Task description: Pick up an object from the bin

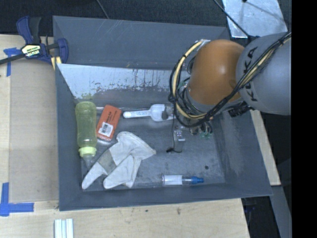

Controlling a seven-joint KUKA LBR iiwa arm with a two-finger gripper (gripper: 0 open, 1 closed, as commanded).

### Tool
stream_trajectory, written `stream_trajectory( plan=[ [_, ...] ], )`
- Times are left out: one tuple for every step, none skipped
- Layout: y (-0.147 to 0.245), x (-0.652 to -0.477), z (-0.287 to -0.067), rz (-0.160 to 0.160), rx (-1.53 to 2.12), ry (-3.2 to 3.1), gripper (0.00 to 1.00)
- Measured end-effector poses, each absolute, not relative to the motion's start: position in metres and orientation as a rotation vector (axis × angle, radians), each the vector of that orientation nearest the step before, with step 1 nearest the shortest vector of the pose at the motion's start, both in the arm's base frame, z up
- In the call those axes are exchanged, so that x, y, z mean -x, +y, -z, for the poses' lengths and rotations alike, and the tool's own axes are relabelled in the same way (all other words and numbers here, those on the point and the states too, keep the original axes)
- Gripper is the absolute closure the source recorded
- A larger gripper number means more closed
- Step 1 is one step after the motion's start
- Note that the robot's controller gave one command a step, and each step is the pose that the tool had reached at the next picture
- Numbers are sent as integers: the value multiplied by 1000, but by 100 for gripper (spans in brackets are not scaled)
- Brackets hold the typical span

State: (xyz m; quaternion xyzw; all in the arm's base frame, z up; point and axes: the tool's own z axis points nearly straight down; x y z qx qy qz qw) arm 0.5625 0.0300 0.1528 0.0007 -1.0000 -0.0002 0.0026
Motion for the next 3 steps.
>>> stream_trajectory(
  plan=[
    [30,-564,-158,1,-1,-3145,0],
    [60,-556,-118,-3,-332,-3136,0],
    [85,-534,-109,1,-449,-3106,0]
  ],
)
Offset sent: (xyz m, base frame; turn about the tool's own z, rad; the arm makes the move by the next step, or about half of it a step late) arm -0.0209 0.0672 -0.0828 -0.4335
